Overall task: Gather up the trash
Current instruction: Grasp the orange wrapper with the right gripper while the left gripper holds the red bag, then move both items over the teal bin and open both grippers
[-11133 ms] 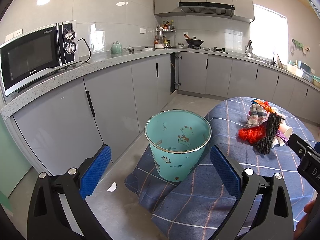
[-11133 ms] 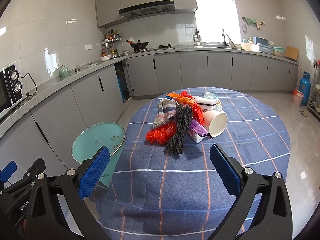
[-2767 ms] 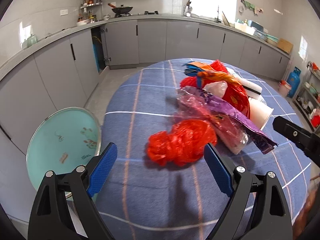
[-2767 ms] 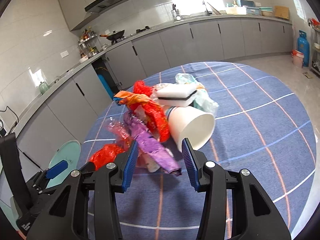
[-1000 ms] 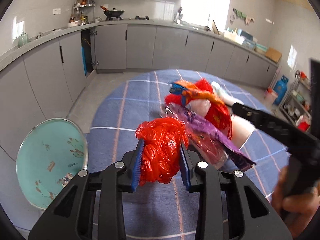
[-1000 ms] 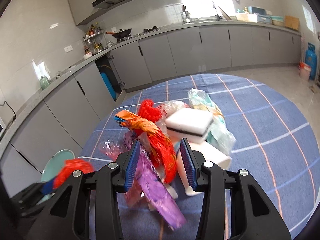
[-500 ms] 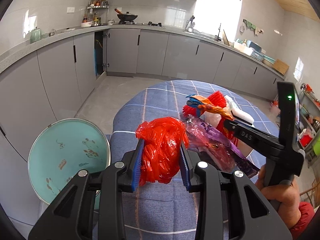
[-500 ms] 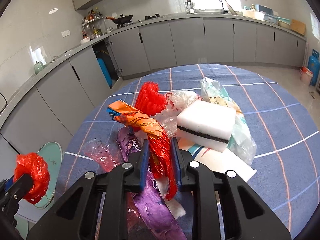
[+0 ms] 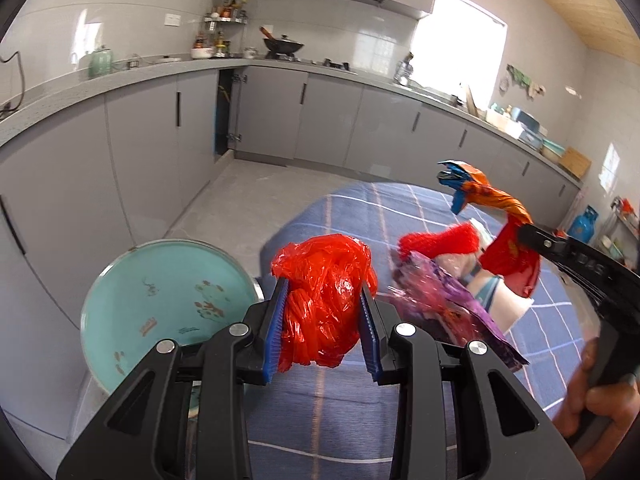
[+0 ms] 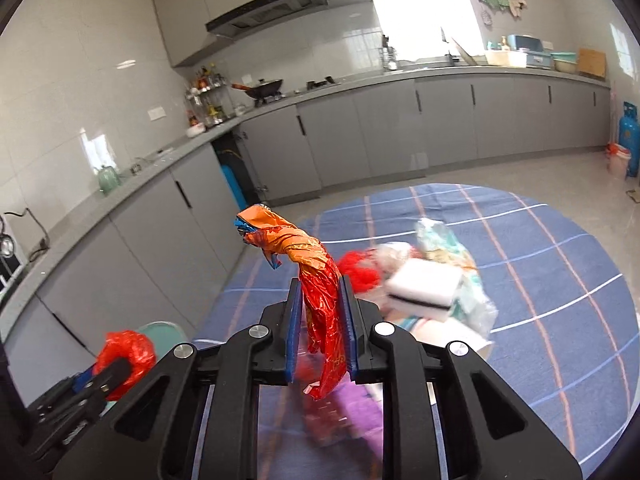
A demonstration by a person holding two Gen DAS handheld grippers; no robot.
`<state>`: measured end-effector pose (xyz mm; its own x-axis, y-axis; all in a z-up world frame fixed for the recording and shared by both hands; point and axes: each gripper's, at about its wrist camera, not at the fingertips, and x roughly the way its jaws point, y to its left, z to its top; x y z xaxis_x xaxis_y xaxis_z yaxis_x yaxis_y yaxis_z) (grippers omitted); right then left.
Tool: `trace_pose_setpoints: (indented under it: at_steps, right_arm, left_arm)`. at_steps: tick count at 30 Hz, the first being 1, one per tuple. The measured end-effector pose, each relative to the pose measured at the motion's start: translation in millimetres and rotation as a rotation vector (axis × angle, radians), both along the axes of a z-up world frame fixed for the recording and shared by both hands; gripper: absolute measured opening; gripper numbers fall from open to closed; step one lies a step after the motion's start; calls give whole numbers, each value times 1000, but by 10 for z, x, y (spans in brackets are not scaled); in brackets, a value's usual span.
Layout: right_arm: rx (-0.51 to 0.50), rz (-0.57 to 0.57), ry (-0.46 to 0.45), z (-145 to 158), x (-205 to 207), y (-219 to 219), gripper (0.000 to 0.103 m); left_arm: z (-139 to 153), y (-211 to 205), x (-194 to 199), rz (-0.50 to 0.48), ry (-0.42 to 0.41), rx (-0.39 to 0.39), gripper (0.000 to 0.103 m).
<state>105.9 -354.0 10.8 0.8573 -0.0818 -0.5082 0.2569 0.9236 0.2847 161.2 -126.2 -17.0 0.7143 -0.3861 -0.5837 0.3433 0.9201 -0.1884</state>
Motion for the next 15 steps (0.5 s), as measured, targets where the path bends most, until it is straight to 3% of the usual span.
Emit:
trace_pose_setpoints:
  at_steps: [8, 15]
  right_arm:
    - [64, 133, 40, -121, 167, 579, 19]
    - [53, 228, 76, -199, 286, 1099, 19]
  left_arm:
    - [-5, 427, -21, 100, -10, 22, 33]
    - [-65, 823, -12, 183, 8, 14, 33]
